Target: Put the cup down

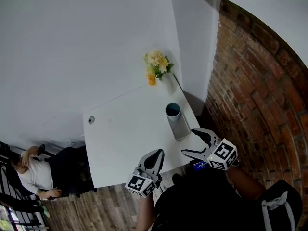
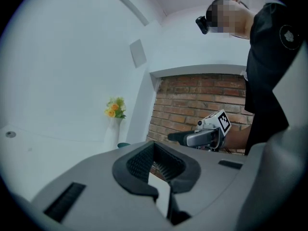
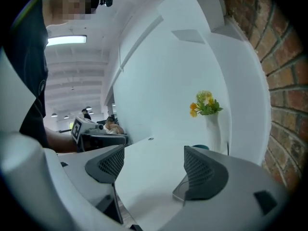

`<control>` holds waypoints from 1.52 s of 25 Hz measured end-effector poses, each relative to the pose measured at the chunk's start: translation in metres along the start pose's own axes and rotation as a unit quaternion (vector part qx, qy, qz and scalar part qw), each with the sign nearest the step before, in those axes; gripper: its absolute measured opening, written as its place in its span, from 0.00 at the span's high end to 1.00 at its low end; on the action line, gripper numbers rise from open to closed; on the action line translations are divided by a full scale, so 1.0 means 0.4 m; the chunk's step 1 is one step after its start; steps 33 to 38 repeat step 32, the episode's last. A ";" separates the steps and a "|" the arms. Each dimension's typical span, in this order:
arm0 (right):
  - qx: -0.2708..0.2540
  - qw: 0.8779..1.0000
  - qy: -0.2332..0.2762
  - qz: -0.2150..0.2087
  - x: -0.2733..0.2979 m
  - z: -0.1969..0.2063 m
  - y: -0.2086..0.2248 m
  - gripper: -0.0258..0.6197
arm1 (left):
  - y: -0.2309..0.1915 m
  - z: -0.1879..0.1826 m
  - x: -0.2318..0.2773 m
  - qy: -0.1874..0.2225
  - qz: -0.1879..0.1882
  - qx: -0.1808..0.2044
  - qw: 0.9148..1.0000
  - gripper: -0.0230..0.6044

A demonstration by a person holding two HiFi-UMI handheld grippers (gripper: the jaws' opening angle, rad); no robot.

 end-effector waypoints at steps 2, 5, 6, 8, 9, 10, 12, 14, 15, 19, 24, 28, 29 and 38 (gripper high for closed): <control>0.017 1.000 0.012 0.000 0.007 -0.010 0.016 0.35 | 0.000 -0.002 -0.001 0.000 -0.006 -0.002 1.000 0.95; 0.034 0.999 0.019 -0.002 0.015 -0.013 0.022 0.37 | 0.004 0.007 -0.005 -0.001 -0.002 -0.002 1.000 0.95; 0.036 0.999 0.018 -0.003 0.016 -0.011 0.021 0.38 | 0.006 0.011 -0.007 -0.001 -0.001 -0.002 1.000 0.95; 0.037 0.999 0.016 -0.003 0.016 -0.006 0.016 0.38 | 0.007 0.017 -0.011 -0.002 0.000 -0.004 1.000 0.95; 0.039 0.999 0.015 -0.003 0.016 -0.003 0.014 0.38 | 0.006 0.019 -0.013 -0.002 -0.001 -0.005 1.000 0.95; 0.040 0.999 0.015 -0.002 0.015 -0.001 0.012 0.38 | 0.006 0.019 -0.014 -0.002 -0.001 -0.005 1.000 0.95; 0.040 0.999 0.016 0.002 0.011 0.002 0.012 0.38 | 0.005 0.015 -0.015 -0.002 0.000 -0.003 1.000 0.95; 0.039 0.999 0.018 0.007 0.007 0.002 0.015 0.38 | 0.006 0.009 -0.013 -0.003 0.002 0.000 1.000 0.95; 0.040 0.999 0.019 0.010 0.005 0.002 0.016 0.38 | 0.007 0.006 -0.011 -0.002 0.004 0.002 1.000 0.95; 0.046 0.999 0.022 0.016 -0.005 0.007 0.019 0.38 | 0.016 0.011 -0.004 -0.006 0.011 0.000 1.000 0.95; 0.049 0.998 0.019 0.020 -0.010 0.014 0.022 0.38 | 0.021 0.013 0.001 -0.009 0.012 0.001 1.000 0.95; 0.047 0.998 0.020 0.022 -0.011 0.013 0.025 0.38 | 0.017 0.017 -0.002 -0.012 0.008 -0.001 1.000 0.95; 0.046 0.998 0.022 0.023 -0.010 0.011 0.027 0.38 | 0.015 0.017 -0.002 -0.011 0.007 0.001 1.000 0.95; 0.040 0.998 0.027 0.027 -0.004 0.000 0.036 0.38 | 0.006 0.005 -0.001 -0.003 0.007 0.008 1.000 0.95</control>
Point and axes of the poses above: the fingertips, and each gripper's own axes: x forward along the fingers, y to its right, z out of its underside, the point moved 10 cm from there along -x, backward along the fingers, and after that the axes turned 10 degrees about -y, right-handed, at the moved point
